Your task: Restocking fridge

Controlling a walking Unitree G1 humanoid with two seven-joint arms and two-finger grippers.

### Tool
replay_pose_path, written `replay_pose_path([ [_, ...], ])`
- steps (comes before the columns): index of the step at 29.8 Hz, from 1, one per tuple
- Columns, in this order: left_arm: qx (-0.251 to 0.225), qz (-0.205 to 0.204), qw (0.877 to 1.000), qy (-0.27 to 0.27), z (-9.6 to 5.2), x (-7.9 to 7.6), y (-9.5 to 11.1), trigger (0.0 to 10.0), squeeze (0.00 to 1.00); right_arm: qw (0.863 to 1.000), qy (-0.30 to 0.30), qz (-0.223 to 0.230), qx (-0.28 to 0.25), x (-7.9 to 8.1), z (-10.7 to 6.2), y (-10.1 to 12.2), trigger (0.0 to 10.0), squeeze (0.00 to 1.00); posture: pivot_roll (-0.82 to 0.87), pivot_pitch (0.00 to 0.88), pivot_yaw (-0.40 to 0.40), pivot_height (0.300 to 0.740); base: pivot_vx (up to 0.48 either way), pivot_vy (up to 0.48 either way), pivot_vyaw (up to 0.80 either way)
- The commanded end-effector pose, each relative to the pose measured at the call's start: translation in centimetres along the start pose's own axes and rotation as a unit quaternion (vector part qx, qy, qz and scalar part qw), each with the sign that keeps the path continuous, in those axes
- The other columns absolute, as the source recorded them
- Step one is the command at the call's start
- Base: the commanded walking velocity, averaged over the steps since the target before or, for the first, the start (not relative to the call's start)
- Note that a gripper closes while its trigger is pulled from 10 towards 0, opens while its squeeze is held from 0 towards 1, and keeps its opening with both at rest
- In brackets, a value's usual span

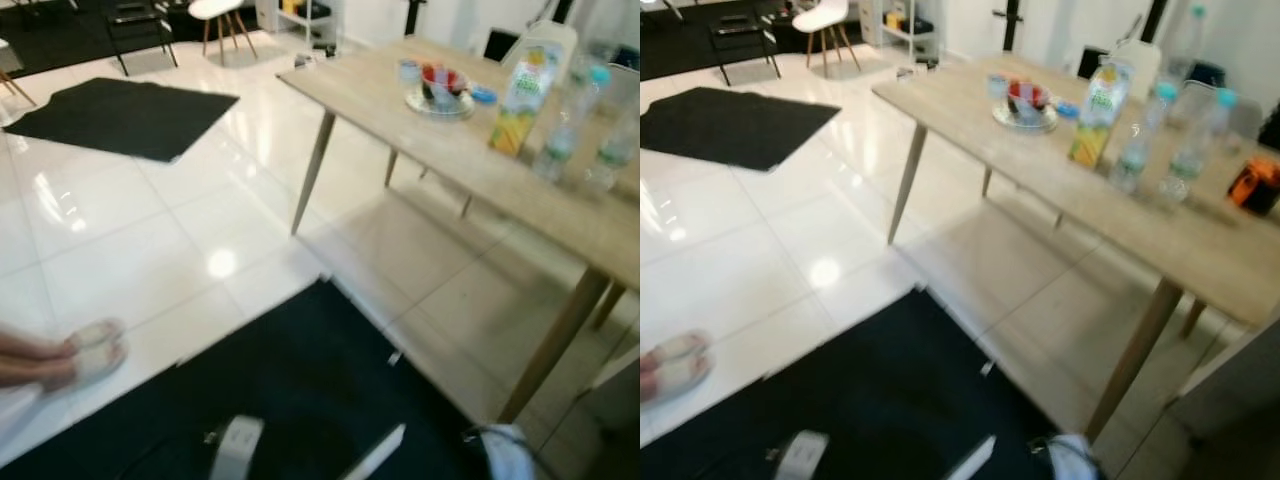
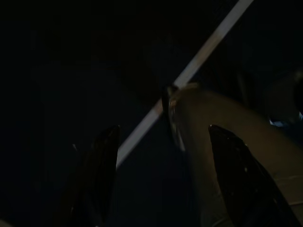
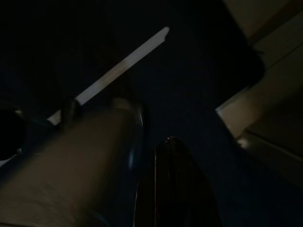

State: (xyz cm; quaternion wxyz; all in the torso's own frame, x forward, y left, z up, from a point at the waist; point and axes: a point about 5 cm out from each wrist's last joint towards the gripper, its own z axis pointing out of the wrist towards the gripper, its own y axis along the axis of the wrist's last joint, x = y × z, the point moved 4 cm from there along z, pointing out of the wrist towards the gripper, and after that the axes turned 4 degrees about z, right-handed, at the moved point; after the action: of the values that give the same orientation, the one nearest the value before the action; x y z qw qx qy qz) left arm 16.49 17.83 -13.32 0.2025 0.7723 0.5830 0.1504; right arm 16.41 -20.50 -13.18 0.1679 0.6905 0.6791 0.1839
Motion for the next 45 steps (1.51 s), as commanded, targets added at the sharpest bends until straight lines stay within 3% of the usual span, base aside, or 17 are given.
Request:
replay_pose_path([
  [1,0.007,-0.001,1.000,-0.007,0.06,-0.67,-0.43,10.0,0.00,1.000,-0.013,-0.005,0.004,-1.14,-0.21,-0.15,10.0,0.00,-0.01,0.029,-0.009,0.740,0.337,0.000,0.00],
  [12,0.006,0.002,1.000,-0.010,0.06,-0.70,-0.39,10.0,0.00,1.000,-0.012,-0.011,0.005,-0.98,-0.18,-0.17,10.0,0.00,-0.01,0.036,-0.006,0.740,0.336,0.000,-0.04],
  [45,0.008,0.013,1.000,-0.009,0.00,-0.41,-0.42,10.0,0.00,1.000,-0.015,-0.017,0.010,-1.00,-0.19,-0.38,10.0,0.00,-0.01,0.032,0.003,0.740,0.392,0.000,-0.78],
])
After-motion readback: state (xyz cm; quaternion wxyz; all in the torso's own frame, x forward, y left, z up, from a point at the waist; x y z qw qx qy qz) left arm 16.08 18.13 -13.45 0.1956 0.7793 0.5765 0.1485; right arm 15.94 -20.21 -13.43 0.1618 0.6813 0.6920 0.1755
